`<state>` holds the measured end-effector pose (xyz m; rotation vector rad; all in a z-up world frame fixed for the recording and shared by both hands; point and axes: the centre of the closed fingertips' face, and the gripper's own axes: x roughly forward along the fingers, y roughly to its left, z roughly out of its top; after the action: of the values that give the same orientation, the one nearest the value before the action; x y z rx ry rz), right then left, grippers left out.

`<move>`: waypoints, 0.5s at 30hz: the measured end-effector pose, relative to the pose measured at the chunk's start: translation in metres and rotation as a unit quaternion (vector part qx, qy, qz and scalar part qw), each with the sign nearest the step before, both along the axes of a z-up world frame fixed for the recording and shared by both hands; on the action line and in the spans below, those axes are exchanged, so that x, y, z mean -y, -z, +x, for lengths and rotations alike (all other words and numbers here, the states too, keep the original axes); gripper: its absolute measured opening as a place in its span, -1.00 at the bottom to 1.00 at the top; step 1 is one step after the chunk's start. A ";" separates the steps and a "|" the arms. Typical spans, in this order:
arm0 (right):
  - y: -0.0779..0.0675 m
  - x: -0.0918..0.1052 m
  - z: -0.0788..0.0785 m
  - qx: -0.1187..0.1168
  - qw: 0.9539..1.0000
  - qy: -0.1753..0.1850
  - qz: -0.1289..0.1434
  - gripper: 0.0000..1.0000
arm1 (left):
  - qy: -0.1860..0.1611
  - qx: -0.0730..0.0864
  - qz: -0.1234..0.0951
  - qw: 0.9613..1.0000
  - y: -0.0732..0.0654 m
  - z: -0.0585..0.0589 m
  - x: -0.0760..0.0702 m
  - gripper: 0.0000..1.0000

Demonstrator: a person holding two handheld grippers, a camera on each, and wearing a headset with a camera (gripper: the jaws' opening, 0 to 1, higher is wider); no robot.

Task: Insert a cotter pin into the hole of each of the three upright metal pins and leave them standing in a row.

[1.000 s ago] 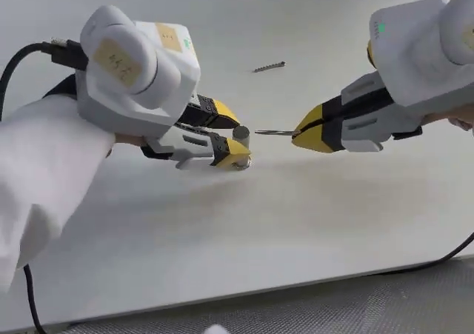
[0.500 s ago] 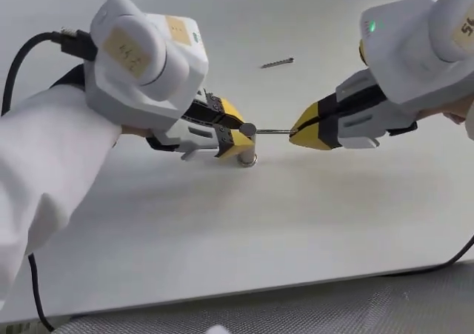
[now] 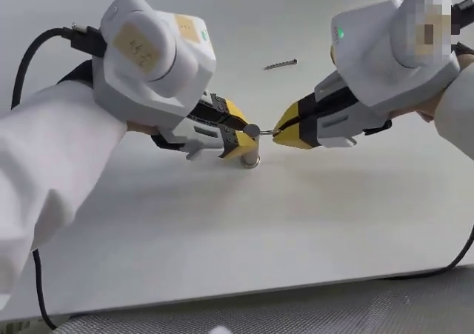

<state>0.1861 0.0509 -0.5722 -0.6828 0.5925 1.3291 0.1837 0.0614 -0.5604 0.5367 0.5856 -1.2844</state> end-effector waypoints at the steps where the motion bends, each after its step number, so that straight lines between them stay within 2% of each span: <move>1: 0.000 -0.001 0.000 -0.002 1.000 0.000 0.000 -1.00 | 0.001 0.000 0.001 1.000 0.000 0.000 0.000 -0.77; 9: -0.001 -0.009 0.001 0.010 1.000 -0.018 -0.010 -1.00 | 0.001 -0.003 0.011 1.000 0.002 0.000 0.001 -0.77; 15: 0.000 -0.011 0.002 0.045 0.996 -0.061 -0.038 -1.00 | -0.003 -0.010 0.016 1.000 0.002 0.000 0.001 -0.77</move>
<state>0.1879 0.0616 -0.5718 -0.8477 0.5374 1.3870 0.1834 0.0603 -0.5627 0.5476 0.6246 -1.2782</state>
